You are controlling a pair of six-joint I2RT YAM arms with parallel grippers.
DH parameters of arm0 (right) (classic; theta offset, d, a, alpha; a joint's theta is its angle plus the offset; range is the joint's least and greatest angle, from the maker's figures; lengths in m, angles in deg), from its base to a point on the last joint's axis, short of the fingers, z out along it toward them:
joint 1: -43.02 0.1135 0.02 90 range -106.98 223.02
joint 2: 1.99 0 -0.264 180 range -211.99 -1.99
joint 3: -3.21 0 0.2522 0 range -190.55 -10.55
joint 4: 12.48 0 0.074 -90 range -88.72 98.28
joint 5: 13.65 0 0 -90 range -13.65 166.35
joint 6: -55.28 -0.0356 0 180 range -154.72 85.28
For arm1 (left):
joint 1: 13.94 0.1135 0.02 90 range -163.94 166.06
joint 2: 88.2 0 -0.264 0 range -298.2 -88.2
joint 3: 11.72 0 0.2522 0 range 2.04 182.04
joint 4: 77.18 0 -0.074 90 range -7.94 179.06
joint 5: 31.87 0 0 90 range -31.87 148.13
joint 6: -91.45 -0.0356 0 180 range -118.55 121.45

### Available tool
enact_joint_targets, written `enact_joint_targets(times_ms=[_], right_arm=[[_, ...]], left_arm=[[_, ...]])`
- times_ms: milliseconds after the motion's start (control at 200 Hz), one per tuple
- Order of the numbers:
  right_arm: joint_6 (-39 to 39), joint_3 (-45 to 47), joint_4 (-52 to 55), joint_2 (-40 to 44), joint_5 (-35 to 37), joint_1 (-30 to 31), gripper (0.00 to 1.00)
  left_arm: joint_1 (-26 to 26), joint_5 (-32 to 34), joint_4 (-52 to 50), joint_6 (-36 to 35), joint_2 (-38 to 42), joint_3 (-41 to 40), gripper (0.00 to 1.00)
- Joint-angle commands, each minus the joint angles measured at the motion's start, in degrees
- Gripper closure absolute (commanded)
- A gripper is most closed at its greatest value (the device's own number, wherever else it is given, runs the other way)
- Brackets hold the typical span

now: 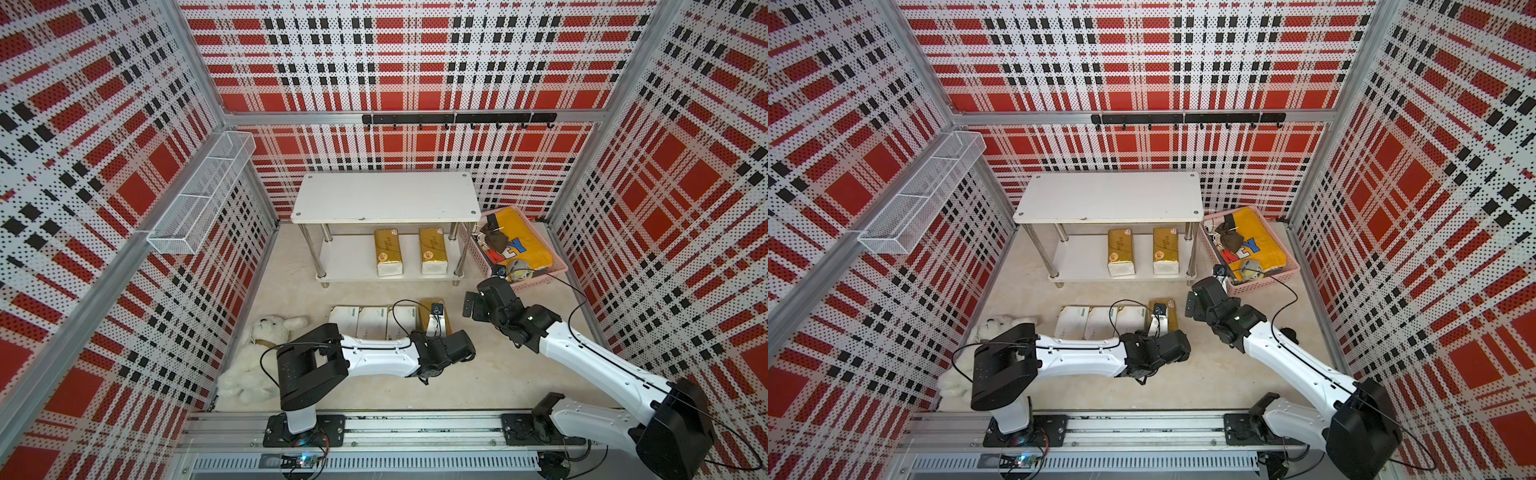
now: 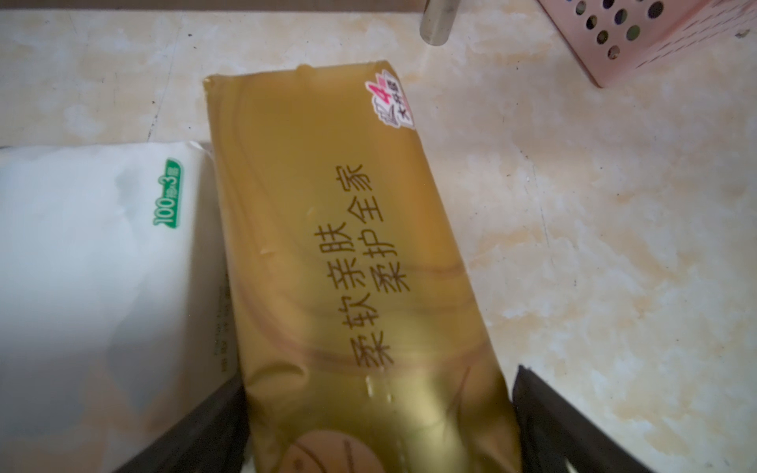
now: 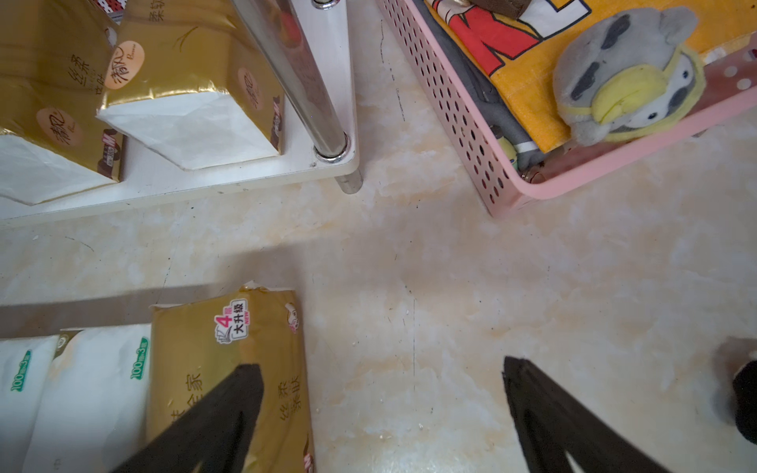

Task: Place the tissue boxes on the shelf by color
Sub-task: Pick up the box of tissues from the center of the board.

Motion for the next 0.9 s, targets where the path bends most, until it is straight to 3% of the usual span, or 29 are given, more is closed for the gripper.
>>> enact_joint_targets(times_ms=[0,296,626,897], right_arm=[[0.45,-0.29,-1.00,0.08,-0.20,-0.37,0.00],[0.36,-1.01,-0.62,-0.38,-0.47,-0.39,0.00],[0.35,-0.83,-1.54,-0.88,-1.20,-0.62,0.00],[0.71,-0.89,-2.01,-0.72,-2.35,-1.91,0.00]], left_arm=[[0.16,0.60,-1.21,1.63,0.94,1.44,0.01],[0.61,-0.32,-7.27,8.40,-4.50,5.72,0.01],[0.76,-0.31,-10.38,6.54,-8.72,9.14,0.01],[0.30,-2.00,-9.68,5.61,-9.67,6.98,0.02]])
